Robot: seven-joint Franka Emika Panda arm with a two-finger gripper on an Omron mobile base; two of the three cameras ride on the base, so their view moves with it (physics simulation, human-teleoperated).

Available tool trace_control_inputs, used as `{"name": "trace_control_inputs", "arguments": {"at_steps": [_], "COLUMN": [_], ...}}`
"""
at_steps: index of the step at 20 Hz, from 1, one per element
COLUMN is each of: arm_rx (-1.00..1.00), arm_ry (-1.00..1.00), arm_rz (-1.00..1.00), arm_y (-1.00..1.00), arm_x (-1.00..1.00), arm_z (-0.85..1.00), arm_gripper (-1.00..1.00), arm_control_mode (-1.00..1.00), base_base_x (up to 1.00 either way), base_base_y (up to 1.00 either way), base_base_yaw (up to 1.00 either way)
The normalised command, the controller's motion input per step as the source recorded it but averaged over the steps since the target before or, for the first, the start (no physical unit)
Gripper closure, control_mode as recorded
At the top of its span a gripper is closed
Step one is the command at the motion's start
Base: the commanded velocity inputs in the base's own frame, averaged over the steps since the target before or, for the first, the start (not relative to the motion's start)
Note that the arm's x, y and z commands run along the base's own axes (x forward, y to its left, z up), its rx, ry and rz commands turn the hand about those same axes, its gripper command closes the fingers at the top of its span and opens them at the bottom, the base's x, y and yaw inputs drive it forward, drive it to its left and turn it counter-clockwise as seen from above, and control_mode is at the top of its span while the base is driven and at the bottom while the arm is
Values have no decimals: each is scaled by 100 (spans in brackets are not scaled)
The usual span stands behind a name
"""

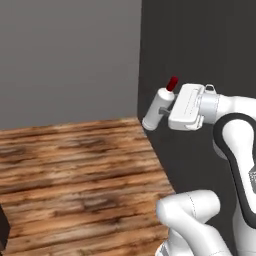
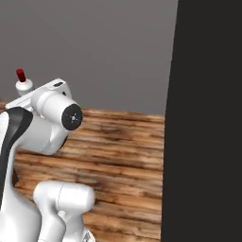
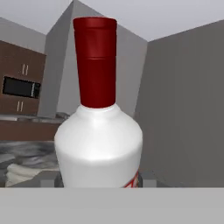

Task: Open the cabinet directly in front. Then move the liquor and the cup to the dining counter with the candle on it.

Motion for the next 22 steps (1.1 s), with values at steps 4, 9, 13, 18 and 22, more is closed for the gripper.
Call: {"name": "trace_control_inputs", "arguments": {"at_steps": [4,9,13,18,22], "arm_rx": [0,0,0,0,0], "arm_ry": [0,0,0,0,0], "arm_rz": [0,0,0,0,0], "arm_y": [0,0,0,0,0], "arm_x": [0,0,0,0,0], "arm_z": [0,0,0,0,0], "arm_gripper": [100,100,100,100,100], "arm_control_mode": [100,100,100,100,100], "base_base_x": [69,87,100,62,0], "base_base_y": [-1,-9,-10,-3,0], "base_base_yaw": [86,79,70,67,45]}}
